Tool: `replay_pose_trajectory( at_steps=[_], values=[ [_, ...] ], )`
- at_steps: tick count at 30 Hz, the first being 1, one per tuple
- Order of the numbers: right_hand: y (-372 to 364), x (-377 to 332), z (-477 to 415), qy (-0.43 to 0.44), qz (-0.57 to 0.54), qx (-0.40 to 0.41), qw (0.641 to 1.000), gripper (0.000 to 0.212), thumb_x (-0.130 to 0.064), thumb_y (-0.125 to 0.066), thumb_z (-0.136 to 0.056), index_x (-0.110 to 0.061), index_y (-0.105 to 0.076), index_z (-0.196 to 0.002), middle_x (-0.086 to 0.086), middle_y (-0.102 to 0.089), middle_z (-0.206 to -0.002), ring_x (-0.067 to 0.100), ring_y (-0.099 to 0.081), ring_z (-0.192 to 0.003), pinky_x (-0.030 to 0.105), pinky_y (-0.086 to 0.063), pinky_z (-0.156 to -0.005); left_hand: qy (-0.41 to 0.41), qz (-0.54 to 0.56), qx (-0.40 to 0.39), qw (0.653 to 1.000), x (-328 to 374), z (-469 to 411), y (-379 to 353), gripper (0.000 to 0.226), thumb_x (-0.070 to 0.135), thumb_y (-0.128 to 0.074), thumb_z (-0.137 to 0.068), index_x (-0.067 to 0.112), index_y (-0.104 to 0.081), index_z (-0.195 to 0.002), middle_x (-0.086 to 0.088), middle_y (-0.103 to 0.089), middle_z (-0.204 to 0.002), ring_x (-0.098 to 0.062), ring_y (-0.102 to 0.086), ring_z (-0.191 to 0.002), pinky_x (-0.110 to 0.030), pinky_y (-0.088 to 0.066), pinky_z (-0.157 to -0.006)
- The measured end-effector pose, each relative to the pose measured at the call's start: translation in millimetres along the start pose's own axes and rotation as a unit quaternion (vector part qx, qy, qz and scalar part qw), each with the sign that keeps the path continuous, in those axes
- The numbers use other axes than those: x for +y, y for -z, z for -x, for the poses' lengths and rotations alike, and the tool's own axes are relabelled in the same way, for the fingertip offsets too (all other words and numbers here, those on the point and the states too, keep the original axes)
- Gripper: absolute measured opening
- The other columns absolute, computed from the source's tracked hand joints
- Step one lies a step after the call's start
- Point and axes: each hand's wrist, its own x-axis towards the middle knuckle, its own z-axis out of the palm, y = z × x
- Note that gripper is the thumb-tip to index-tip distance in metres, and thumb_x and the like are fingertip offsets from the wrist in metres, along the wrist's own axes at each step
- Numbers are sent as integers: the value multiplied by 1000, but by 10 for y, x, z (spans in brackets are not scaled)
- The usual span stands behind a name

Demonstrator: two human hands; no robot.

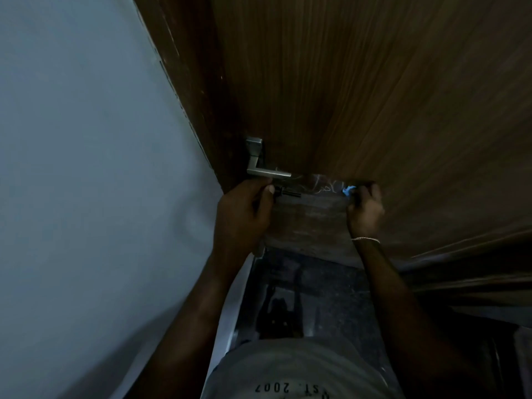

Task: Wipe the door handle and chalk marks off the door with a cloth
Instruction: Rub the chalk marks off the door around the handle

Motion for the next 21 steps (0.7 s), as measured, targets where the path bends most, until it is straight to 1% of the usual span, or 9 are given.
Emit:
replay_pose_trajectory(
  at_steps=[2, 6, 7, 9, 11, 13, 16, 18, 21],
  values=[
    [4, 59, -3, -20, -7, 12, 1000, 9, -4, -59, -88, -3, -66, -94, 20, -58, -116, 38, -62, -89, 36, -50, -72, 5, -3, 8, 1000, -25, 14, 21, 20, 18, -62, -100, 12, -74, -115, 0, -76, -102, -6, -69, -91, -22, -57, -80],
    [-108, -188, -48, 9, -15, 49, 999, 11, -11, -58, -91, -11, -65, -99, 15, -55, -119, 23, -57, -83, 29, -47, -69, 3, -5, 5, 1000, -60, 36, 13, 20, 17, -63, -100, 11, -74, -115, 0, -76, -104, -2, -67, -91, -14, -53, -80],
    [-145, -240, -36, 17, -13, 37, 999, 11, -9, -59, -90, -10, -65, -99, 16, -55, -119, 24, -57, -82, 30, -48, -68, -2, -3, 1, 1000, -61, 37, 7, 19, 16, -63, -100, 12, -74, -115, 1, -75, -104, -1, -66, -92, -12, -52, -81],
    [-195, -240, 24, 20, -5, -9, 1000, 12, -2, -60, -87, -4, -65, -98, 22, -55, -118, 34, -59, -82, 36, -50, -67, -10, 1, -8, 1000, -67, 42, 3, 19, 16, -62, -100, 12, -74, -115, 1, -75, -105, -1, -67, -93, -11, -52, -82],
    [-174, -161, 66, 13, 3, -26, 1000, 11, 1, -60, -85, 0, -64, -95, 26, -55, -118, 41, -61, -82, 39, -50, -67, -14, -2, -9, 1000, -88, 46, 21, 20, 17, -62, -100, 13, -74, -115, 1, -76, -104, -1, -67, -93, -11, -52, -81],
    [-138, -144, 38, 12, -5, 2, 1000, 12, 1, -59, -85, -1, -65, -95, 24, -55, -116, 40, -60, -81, 37, -49, -66, -8, -2, -2, 1000, -113, 45, 50, 20, 18, -62, -100, 13, -73, -116, 1, -76, -104, -1, -67, -93, -13, -53, -81],
    [-182, -328, -58, 61, -26, 37, 997, 19, 3, -60, -85, -4, -66, -102, 18, -54, -115, 29, -59, -84, 36, -52, -70, 0, -1, 3, 1000, -141, 37, 86, 21, 20, -62, -100, 13, -74, -116, 1, -76, -104, 0, -67, -93, -18, -56, -82],
    [-261, -429, -54, 95, -23, 8, 995, 23, 6, -58, -85, -2, -65, -105, 18, -53, -112, 29, -57, -86, 39, -53, -72, 1, -1, -3, 1000, -144, 35, 90, 21, 20, -61, -101, 13, -74, -116, 1, -76, -105, -2, -68, -94, -21, -57, -82],
    [-351, -303, 70, 108, 29, -73, 991, 26, 10, -57, -81, 5, -63, -106, 27, -53, -115, 41, -58, -92, 43, -53, -76, -9, -9, -11, 1000, -151, 24, 113, 21, 21, -61, -101, 15, -74, -116, 1, -76, -104, -4, -69, -92, -26, -58, -80]
  ],
)
